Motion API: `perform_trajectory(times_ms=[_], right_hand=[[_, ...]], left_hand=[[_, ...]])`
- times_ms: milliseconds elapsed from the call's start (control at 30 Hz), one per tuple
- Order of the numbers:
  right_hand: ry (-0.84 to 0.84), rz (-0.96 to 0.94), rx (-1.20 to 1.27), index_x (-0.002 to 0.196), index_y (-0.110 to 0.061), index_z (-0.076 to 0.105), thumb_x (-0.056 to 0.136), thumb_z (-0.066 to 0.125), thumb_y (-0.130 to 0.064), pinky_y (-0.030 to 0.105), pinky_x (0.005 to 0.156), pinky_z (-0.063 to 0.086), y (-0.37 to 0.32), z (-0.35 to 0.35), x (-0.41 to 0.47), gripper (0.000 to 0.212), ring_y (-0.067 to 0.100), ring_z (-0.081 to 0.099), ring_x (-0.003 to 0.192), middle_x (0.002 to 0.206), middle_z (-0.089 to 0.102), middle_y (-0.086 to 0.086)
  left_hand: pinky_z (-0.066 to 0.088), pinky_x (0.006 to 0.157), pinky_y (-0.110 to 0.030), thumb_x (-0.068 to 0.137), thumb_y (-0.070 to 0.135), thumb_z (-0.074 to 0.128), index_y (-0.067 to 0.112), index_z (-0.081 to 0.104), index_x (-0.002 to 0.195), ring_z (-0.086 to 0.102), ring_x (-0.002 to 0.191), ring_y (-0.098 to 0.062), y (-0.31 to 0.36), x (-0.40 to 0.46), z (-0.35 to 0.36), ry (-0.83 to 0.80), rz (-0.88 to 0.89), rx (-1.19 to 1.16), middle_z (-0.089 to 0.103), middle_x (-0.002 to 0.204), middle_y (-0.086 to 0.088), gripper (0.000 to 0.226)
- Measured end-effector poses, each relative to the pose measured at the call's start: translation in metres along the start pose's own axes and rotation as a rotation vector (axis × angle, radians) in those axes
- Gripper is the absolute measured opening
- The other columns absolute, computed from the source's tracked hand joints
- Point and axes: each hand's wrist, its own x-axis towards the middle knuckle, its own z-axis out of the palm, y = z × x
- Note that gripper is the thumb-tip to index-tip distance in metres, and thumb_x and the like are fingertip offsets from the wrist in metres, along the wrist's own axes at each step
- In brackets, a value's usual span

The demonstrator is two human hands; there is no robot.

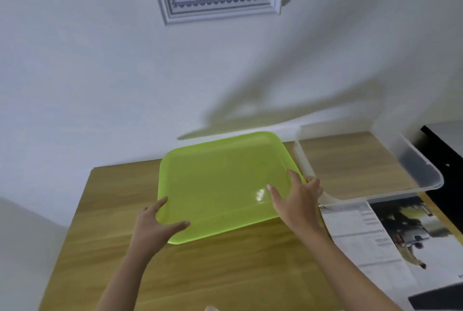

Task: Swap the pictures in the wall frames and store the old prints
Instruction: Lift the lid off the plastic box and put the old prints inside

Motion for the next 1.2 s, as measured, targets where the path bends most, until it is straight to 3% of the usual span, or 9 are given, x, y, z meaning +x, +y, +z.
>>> perform_trajectory(times_ms=[133,267,367,467,633,833,1000,1133,1200], right_hand=[[-0.046,0.013,-0.012,0.132,-0.015,0.049,0.078,0.066,-0.051,0.044,0.097,0.031,-0.032,0.048,-0.028,0.067,0.034,0.029,0.117,0.123,0.037,0.022],[-0.116,0.083,0.002,0.133,-0.017,0.047,0.078,0.066,-0.051,0.04,0.095,0.034,-0.054,0.092,-0.05,0.067,0.034,0.03,0.116,0.125,0.035,0.021],[-0.147,0.118,0.023,0.134,-0.018,0.045,0.079,0.066,-0.048,0.042,0.096,0.036,-0.063,0.115,-0.059,0.066,0.036,0.029,0.119,0.128,0.032,0.021],[-0.171,0.133,0.015,0.138,-0.019,0.04,0.081,0.064,-0.046,0.044,0.098,0.037,-0.067,0.131,-0.06,0.068,0.038,0.027,0.123,0.131,0.029,0.021],[-0.221,0.141,-0.03,0.142,-0.023,0.032,0.081,0.062,-0.049,0.043,0.103,0.034,-0.062,0.14,-0.054,0.073,0.037,0.024,0.128,0.137,0.025,0.021],[-0.295,0.056,-0.046,0.144,-0.023,0.029,0.084,0.056,-0.052,0.043,0.109,0.028,-0.046,0.131,-0.057,0.072,0.035,0.02,0.133,0.142,0.024,0.02],[-0.23,-0.032,0.122,0.137,-0.018,0.041,0.085,0.061,-0.039,0.038,0.105,0.033,-0.015,0.084,-0.076,0.059,0.025,0.032,0.124,0.13,0.038,0.01],[-0.044,0.012,0.255,0.128,-0.016,0.051,0.087,0.062,-0.023,0.022,0.09,0.036,0.04,0.026,-0.097,0.043,0.014,0.042,0.115,0.117,0.043,-0.002],[0.07,0.089,0.281,0.122,-0.015,0.056,0.086,0.063,-0.018,0.025,0.09,0.039,0.076,-0.001,-0.104,0.037,0.016,0.047,0.111,0.113,0.043,-0.004]], left_hand=[[0.042,0.094,-0.038,0.048,0.027,0.092,0.021,0.048,0.134,0.046,0.122,-0.028,-0.041,0.011,-0.041,0.007,-0.067,0.019,0.048,0.133,-0.013,0.097],[0.043,0.093,-0.039,0.027,0.043,0.081,0.02,0.047,0.135,0.045,0.122,-0.031,-0.072,0.026,-0.065,-0.005,-0.13,0.02,0.045,0.135,-0.016,0.116],[0.038,0.103,-0.045,0.046,0.028,0.089,0.023,0.043,0.137,0.041,0.126,-0.034,-0.09,0.042,-0.072,-0.005,-0.147,0.081,0.039,0.139,-0.018,0.102],[0.032,0.108,-0.048,0.059,0.029,0.086,0.028,0.04,0.139,0.035,0.129,-0.036,-0.098,0.058,-0.075,0.009,-0.123,0.178,0.035,0.144,-0.014,0.092],[0.03,0.104,-0.044,0.064,0.032,0.082,0.028,0.036,0.141,0.025,0.13,-0.034,-0.094,0.069,-0.073,0.008,-0.109,0.317,0.036,0.143,-0.005,0.09],[0.022,0.11,-0.047,0.07,0.026,0.078,0.019,0.036,0.142,0.023,0.131,-0.039,-0.089,0.065,-0.062,0.08,-0.144,0.312,0.029,0.144,-0.016,0.084],[0.029,0.107,-0.052,0.079,0.02,0.069,0.01,0.039,0.139,0.025,0.134,-0.041,-0.05,0.031,-0.015,0.201,-0.058,0.199,0.028,0.144,-0.024,0.068],[0.031,0.107,-0.042,0.08,0.014,0.068,0.005,0.046,0.133,0.036,0.13,-0.033,-0.006,-0.014,0.059,0.098,0.095,0.114,0.041,0.136,-0.022,0.058],[0.032,0.106,-0.036,0.08,0.013,0.068,0.005,0.049,0.131,0.042,0.125,-0.03,0.018,-0.041,0.104,0.014,0.127,0.095,0.046,0.131,-0.018,0.056]])
